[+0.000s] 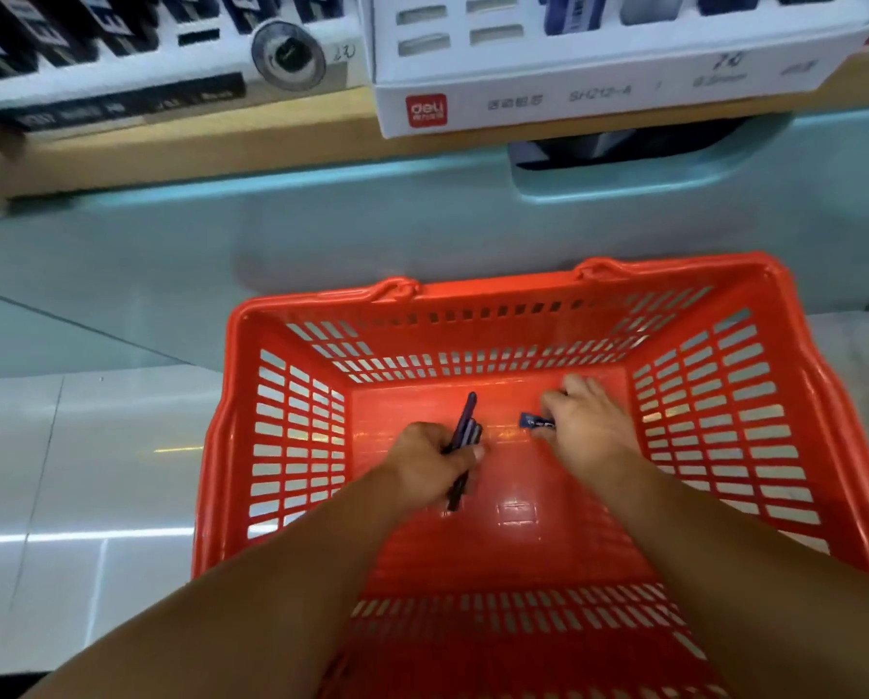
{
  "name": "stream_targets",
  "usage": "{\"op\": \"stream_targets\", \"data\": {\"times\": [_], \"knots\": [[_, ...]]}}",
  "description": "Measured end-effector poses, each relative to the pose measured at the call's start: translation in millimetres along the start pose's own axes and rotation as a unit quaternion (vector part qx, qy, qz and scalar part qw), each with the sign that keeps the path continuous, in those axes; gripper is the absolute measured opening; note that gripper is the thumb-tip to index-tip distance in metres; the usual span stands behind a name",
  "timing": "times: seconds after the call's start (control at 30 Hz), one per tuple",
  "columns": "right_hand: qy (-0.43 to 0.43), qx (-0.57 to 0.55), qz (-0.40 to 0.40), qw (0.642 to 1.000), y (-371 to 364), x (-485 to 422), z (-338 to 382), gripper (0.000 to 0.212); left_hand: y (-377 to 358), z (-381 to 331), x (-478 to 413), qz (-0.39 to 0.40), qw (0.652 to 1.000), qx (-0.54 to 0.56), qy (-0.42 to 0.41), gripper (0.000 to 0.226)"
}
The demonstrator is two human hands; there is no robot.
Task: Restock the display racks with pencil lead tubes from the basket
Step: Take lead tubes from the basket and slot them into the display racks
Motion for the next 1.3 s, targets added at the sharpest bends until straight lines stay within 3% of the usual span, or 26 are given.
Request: {"op": "stream_targets", "data": {"times": [0.1,0.23,0.4,0.47,0.57,0.63,0.73,0.8,0.97,1.03,1.17,1.3], "knots": [[-0.034,-0.108,0.042,0.993,-8.6,3.5,-10.4,0.021,-9.7,-1.8,13.4,0.035,0.996,0.078,0.003,0.017],[-0.062,-0.375,0.059,0.923,-13.9,12.8,-11.4,0.021,-12.1,-20.5,39.4,0.051,0.996,0.078,-0.003,0.021],[-0.047,-0.495,0.126,0.858,13.2,50.8,17.6,0.014,-6.1,-63.5,87.5,0.066,0.995,0.061,-0.053,0.02],[-0.004,-0.527,0.168,0.833,35.3,74.4,40.2,0.006,1.4,-84.5,109.6,0.062,0.994,0.032,-0.088,0.014],[0.086,-0.585,0.221,0.776,77.8,118.4,79.3,0.01,9.6,-113.4,147.7,0.071,0.988,0.017,-0.134,0.011],[0.137,-0.567,0.23,0.779,106.2,147.8,98.8,0.01,11.8,-131.3,174.8,0.09,0.983,0.008,-0.158,0.009],[0.166,-0.524,0.183,0.815,147.4,175.3,117.4,0.015,16.6,-161.2,217.7,0.112,0.975,-0.02,-0.191,0.006],[0.187,-0.532,0.163,0.81,175.2,195.4,135.0,0.013,23.3,-179.9,246.6,0.119,0.973,-0.024,-0.197,0.007],[0.235,-0.667,0.127,0.696,239.7,241.1,165.3,0.038,52.9,-217.2,308.0,0.108,0.973,-0.039,-0.198,0.008],[0.242,-0.69,0.081,0.677,261.9,249.2,170.8,0.046,62.8,-226.7,325.4,0.092,0.973,-0.053,-0.204,0.008],[0.229,-0.598,-0.068,0.765,299.2,252.8,174.2,0.046,88.7,-235.8,336.9,0.01,0.975,-0.029,-0.219,0.015],[0.281,-0.614,-0.055,0.735,311.2,257.4,188.2,0.036,107.7,-246.6,340.2,-0.058,0.964,-0.034,-0.258,0.027]]}}
Point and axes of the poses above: each hand's wrist, its own x-axis away from the middle knuckle, its own y-axis out of the back of the hand, z = x × y, the point moved 10 cm from there along -x, towards the middle knuckle, and after that the axes turned 12 degrees about z, right-handed, at the moved point
